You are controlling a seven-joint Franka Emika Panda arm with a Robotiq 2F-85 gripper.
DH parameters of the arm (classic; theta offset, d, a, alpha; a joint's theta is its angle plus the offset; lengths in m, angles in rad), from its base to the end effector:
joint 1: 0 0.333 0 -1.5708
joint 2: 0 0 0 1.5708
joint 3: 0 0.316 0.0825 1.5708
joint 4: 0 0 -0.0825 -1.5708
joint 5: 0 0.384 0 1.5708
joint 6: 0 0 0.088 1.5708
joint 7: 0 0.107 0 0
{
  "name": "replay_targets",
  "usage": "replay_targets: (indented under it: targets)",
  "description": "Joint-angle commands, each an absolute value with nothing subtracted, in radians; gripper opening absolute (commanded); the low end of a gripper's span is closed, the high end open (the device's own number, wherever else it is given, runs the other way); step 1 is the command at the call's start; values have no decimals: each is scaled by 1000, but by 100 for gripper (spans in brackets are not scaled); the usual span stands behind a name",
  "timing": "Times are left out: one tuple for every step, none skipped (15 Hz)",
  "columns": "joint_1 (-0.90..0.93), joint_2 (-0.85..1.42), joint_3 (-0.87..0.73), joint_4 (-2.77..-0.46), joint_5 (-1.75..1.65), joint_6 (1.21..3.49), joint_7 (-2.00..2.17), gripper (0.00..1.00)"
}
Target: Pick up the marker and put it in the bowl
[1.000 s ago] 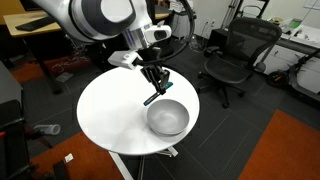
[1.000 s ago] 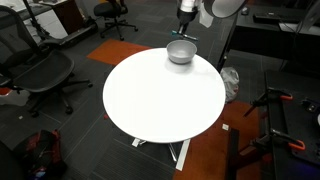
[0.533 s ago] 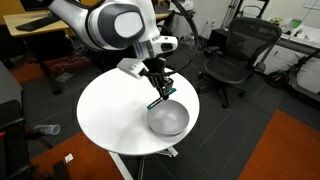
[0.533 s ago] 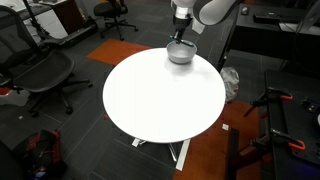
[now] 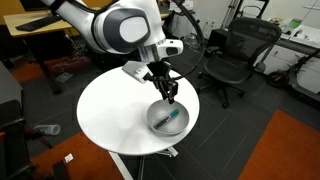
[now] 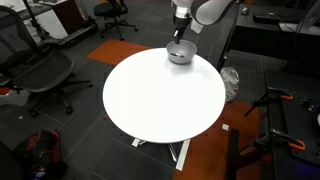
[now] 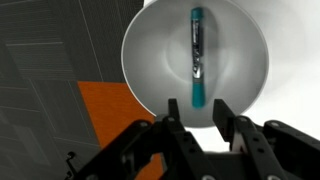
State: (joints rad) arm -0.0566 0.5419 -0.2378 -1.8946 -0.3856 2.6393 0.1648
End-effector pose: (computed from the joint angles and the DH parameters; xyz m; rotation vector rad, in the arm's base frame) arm 0.6303 -0.1701 0.2416 2.7791 -0.1278 0.2480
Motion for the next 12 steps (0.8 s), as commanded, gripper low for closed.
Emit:
replay_targets:
  targets:
    - [-43,547,-258,-1885,-373,2659,183,74]
    - [-41,545,-260,-1886,-375,2661,183,81]
    - [-42,543,-260,-1887,-373,2662,181,87]
    - [-42,542,-259,-1888,-372,2662,180,95]
    - [-46,540,-255,-1890,-367,2663,175,99]
    - [-48,538,-253,-1891,-362,2665,172,100]
    - [-49,538,-253,-1891,-359,2666,170,100]
    - [-50,537,-252,-1892,-355,2666,169,100]
    - [-52,536,-251,-1892,-350,2666,166,100]
    - [-55,533,-247,-1894,-343,2666,160,100]
    - [-54,533,-249,-1895,-342,2666,162,100]
    - [-49,543,-252,-1892,-351,2654,155,100]
